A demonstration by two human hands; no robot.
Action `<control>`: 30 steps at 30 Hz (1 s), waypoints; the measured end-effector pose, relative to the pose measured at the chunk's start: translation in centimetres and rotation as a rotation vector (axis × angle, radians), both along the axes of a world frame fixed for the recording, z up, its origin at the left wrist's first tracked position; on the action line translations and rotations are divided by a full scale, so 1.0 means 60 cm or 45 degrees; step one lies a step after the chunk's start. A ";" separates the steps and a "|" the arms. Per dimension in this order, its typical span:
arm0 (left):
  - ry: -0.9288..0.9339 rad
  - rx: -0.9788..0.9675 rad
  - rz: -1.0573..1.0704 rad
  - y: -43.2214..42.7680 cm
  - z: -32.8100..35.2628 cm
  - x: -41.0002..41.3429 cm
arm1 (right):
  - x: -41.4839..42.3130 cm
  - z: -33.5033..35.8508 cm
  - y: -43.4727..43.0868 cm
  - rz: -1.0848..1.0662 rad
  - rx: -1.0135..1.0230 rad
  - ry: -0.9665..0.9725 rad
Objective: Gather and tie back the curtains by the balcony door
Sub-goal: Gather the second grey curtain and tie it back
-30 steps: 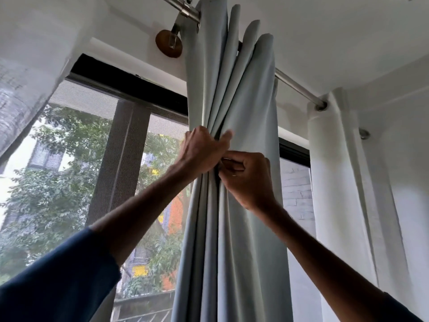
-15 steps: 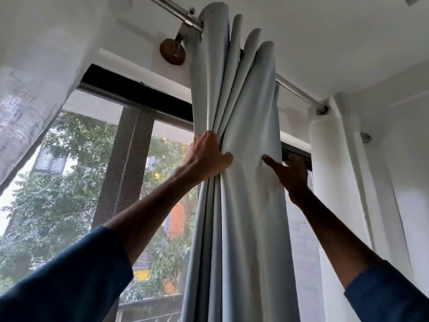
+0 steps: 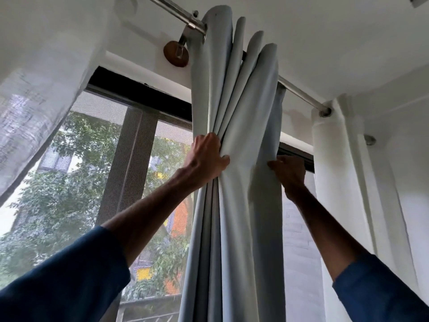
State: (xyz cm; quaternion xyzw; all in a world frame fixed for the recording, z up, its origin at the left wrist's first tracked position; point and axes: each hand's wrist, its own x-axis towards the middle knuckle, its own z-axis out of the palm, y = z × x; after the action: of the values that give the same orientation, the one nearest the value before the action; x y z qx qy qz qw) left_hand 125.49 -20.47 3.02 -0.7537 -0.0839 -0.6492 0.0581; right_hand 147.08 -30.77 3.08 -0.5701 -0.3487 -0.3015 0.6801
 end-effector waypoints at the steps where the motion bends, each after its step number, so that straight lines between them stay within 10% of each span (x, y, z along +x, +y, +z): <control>1: -0.005 -0.010 0.019 -0.001 -0.002 0.001 | -0.018 -0.003 0.002 -0.119 0.013 -0.106; 21: -0.020 0.286 -0.095 0.013 -0.079 -0.001 | -0.246 -0.081 0.030 -0.507 -0.239 -0.795; 30: -0.180 -0.512 -0.460 0.005 -0.083 -0.001 | -0.217 -0.129 0.033 -0.415 -0.378 -1.050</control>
State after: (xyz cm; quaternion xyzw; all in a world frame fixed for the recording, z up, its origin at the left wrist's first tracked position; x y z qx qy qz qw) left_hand 125.43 -20.20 -1.93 -0.7056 -0.0791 -0.6704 -0.2153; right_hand 134.06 -28.78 -4.69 -0.5410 -0.5352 -0.5527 0.3397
